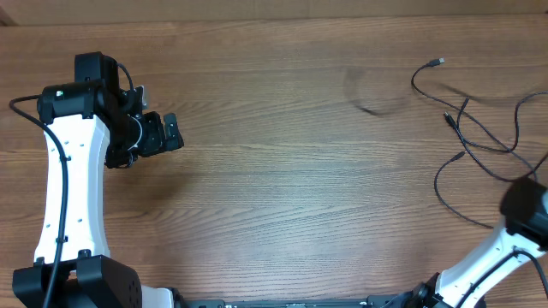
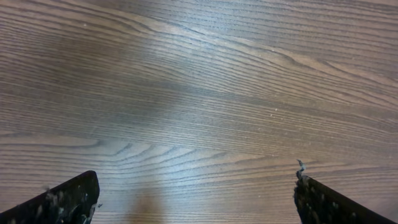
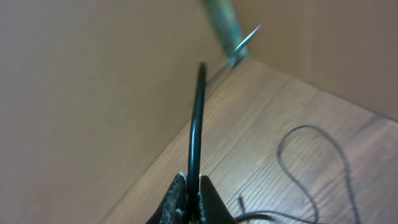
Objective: Untangle cables
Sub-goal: 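Grasp the last center cable with the right gripper and drag it right, then release the cable onto the right-side pile and lift the right gripper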
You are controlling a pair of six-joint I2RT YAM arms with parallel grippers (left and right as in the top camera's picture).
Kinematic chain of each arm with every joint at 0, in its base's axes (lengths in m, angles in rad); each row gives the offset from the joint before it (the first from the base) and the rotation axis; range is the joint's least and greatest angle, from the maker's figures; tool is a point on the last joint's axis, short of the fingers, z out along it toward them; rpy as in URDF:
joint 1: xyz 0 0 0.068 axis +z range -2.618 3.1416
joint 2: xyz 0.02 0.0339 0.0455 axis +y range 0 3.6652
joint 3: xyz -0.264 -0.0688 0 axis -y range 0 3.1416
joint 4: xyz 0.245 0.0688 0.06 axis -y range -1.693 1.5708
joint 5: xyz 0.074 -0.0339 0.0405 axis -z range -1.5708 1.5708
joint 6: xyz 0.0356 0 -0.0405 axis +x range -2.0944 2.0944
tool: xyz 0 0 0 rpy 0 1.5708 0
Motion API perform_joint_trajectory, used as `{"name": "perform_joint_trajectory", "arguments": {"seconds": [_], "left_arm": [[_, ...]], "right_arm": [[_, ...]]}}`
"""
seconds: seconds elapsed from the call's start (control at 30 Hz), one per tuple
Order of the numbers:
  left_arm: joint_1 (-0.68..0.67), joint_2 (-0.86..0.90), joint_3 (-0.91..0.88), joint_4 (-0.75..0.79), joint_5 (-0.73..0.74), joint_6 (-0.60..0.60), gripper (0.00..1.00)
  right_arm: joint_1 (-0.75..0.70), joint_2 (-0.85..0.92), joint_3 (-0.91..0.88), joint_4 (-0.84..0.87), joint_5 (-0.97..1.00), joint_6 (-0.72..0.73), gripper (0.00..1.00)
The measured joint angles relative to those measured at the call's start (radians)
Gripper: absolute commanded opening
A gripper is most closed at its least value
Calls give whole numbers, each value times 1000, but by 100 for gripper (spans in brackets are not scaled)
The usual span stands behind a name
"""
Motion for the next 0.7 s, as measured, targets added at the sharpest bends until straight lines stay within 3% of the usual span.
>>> {"name": "perform_joint_trajectory", "arguments": {"seconds": [0.17, 0.47, 0.5, 0.57, 0.6, 0.7], "left_arm": [[0, 0, 0, 0, 0, -14, 100], [0, 0, 0, 0, 0, -18, 100], [0, 0, 0, 0, 0, -18, 100], [0, 0, 0, 0, 0, -18, 100], [0, 0, 0, 0, 0, -18, 100], [0, 0, 0, -2, 0, -18, 100]], "right_arm": [[-43, 1, 0, -26, -40, -3, 4], [46, 1, -125, -121, -85, -101, 10], [60, 2, -158, -124, -83, -113, 15], [84, 3, -225, -124, -65, -129, 60], [91, 5, -254, -125, -60, -136, 70], [97, 11, -338, -126, -43, -149, 83]]}}
